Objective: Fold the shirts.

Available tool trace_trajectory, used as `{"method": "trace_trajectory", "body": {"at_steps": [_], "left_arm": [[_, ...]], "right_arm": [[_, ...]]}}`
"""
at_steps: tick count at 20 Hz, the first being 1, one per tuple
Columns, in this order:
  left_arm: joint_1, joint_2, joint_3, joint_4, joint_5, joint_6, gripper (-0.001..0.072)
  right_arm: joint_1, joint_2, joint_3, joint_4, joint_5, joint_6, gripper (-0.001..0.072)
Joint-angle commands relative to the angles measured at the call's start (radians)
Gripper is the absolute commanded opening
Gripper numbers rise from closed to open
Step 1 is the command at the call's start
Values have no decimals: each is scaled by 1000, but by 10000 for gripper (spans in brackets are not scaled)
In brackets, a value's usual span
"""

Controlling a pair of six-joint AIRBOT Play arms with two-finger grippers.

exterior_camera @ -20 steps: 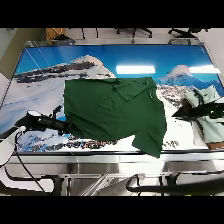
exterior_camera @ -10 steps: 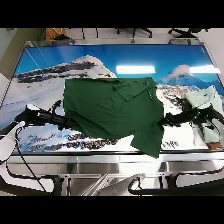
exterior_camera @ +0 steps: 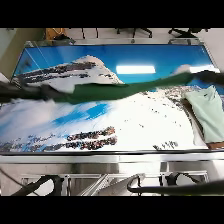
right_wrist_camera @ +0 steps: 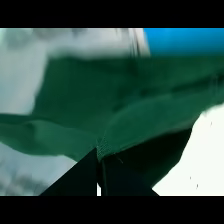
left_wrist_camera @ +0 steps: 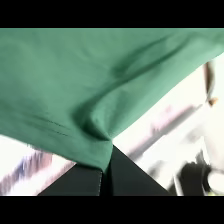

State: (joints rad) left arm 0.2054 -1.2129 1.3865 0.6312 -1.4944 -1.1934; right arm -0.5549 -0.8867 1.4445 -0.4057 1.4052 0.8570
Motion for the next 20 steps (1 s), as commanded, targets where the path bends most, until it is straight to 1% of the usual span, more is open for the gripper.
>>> {"method": "trace_trajectory", "body": {"at_steps": [1,2,4,6,7,9,10,12,14,15,16,18,20], "left_arm": [[1,166,402,-51,7,-53,15],[2,197,522,-33,33,-54,15],[1,252,722,86,72,-64,15],[1,311,784,229,116,-93,15],[1,348,762,302,151,-99,15],[1,421,645,412,251,-98,15],[1,444,576,444,288,-98,15],[-2,436,453,441,297,-89,15],[-39,357,352,439,269,-81,15],[-66,297,309,440,259,-58,15],[-93,229,269,440,262,-41,15],[-132,61,208,440,288,-19,15],[-143,-130,191,440,311,-10,15]], "right_arm": [[-77,163,287,86,-96,-26,17],[-77,200,353,67,-159,-43,17],[-77,259,449,17,-275,-65,17],[-77,291,510,-57,-345,-65,17],[-80,292,526,-70,-359,-65,17],[-81,277,526,-73,-381,-65,17],[-81,256,525,-68,-373,-63,17],[-81,182,525,-1,-297,-57,17],[-81,68,517,118,-139,-57,18],[-76,1,492,180,-62,-57,18],[-54,-58,447,209,-22,-57,18],[30,-162,318,157,-19,-80,18],[121,-269,173,46,-83,-108,18]]}}
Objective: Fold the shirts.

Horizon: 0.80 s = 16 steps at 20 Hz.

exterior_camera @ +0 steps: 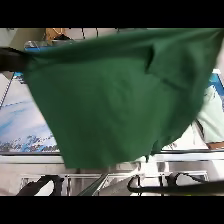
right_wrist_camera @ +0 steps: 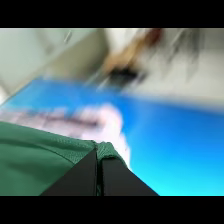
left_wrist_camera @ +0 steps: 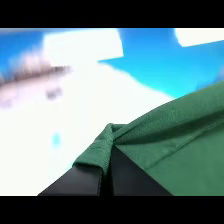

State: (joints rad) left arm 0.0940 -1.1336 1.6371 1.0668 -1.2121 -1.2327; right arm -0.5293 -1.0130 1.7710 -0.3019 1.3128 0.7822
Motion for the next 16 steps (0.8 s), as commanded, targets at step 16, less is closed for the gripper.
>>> {"method": "trace_trajectory", "body": {"at_steps": [16], "left_arm": [[-27,-969,380,16,-83,95,16]], "right_arm": [[240,-676,-191,-339,-479,-37,16]]}}
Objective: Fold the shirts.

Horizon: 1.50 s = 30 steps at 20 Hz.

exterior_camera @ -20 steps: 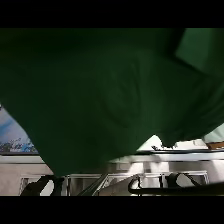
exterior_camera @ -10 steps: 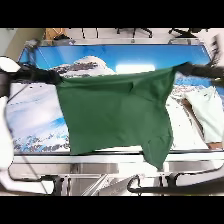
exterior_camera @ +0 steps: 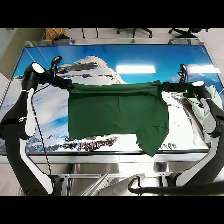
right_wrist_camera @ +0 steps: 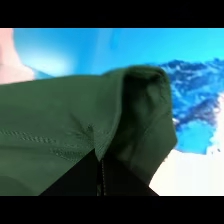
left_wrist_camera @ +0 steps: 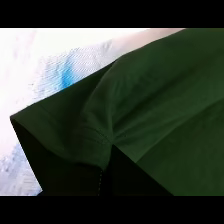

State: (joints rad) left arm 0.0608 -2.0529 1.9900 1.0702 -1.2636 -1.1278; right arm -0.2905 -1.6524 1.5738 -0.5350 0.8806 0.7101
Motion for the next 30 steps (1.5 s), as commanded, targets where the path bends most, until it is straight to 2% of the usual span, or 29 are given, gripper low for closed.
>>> {"method": "trace_trajectory", "body": {"at_steps": [1,5,9,11,12,13,14,15,17,18,20,23,26,28,30], "left_arm": [[11,-59,27,13,-46,-11,15],[29,-74,26,25,-61,-71,15],[13,-74,27,-39,-73,-71,19],[5,-65,27,-47,-91,-83,20],[5,-58,27,-43,-111,-91,106],[8,-47,28,-40,-138,-112,467],[18,-37,29,-40,-169,-155,597],[34,-22,29,-39,-214,-201,594],[77,6,28,-40,-344,-269,595],[95,23,15,-40,-420,-292,594],[119,93,-108,-40,-471,-306,595],[146,270,-453,-38,-378,-271,595],[185,423,-790,12,-253,-240,595],[206,473,-949,-15,-178,-212,595],[201,484,-1050,-102,-107,-145,595]], "right_arm": [[-1,-37,6,-125,-58,42,16],[-5,-36,14,-124,-57,42,16],[6,-28,18,-100,-29,41,18],[11,4,18,-82,-7,38,44],[11,32,18,-82,-1,38,217],[9,63,18,-94,3,38,315],[4,103,18,-127,16,42,317],[-3,145,18,-179,32,76,318],[-29,240,17,-329,105,244,324],[-52,289,16,-395,170,327,324],[-105,375,-15,-467,287,427,324],[-215,500,-151,-483,397,498,324],[-328,606,-317,-483,422,517,325],[-385,654,-417,-483,422,526,325],[-397,683,-489,-483,428,526,327]]}}
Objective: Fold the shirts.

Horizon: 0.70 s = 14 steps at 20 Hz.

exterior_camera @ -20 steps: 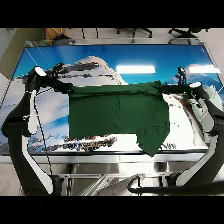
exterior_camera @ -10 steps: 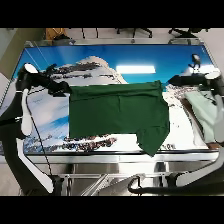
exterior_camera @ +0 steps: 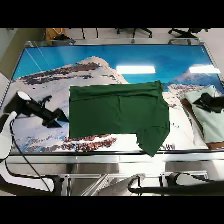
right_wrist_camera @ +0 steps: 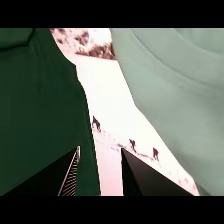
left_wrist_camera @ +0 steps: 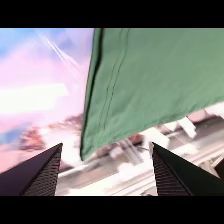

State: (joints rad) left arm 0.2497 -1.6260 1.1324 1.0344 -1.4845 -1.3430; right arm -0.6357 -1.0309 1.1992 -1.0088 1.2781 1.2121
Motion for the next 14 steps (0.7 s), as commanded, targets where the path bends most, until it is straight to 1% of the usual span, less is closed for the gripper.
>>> {"method": "trace_trajectory", "body": {"at_steps": [1,2,3,4,6,7,8,9,11,14], "left_arm": [[3,55,-226,-109,153,100,594],[-12,53,-257,-146,195,126,594],[-31,47,-274,-158,232,140,594],[-50,35,-273,-161,248,140,594],[-69,6,-232,-166,213,140,589],[-76,-4,-202,-166,177,140,359],[-77,-10,-170,-166,143,153,42],[-77,-9,-137,-162,117,160,16],[-67,-8,-89,-162,84,156,16],[-56,-8,-59,-164,73,153,16]], "right_arm": [[-51,72,-148,-8,40,24,329],[-50,81,-178,-8,46,33,393],[-50,86,-209,-8,57,45,474],[-50,87,-236,-8,74,45,477],[-50,94,-287,-8,95,46,477],[-50,101,-313,-8,93,46,477],[-49,106,-344,-8,94,47,477],[-48,110,-378,-8,96,54,477],[-48,122,-462,10,93,52,477],[-6,127,-582,88,30,18,477]]}}
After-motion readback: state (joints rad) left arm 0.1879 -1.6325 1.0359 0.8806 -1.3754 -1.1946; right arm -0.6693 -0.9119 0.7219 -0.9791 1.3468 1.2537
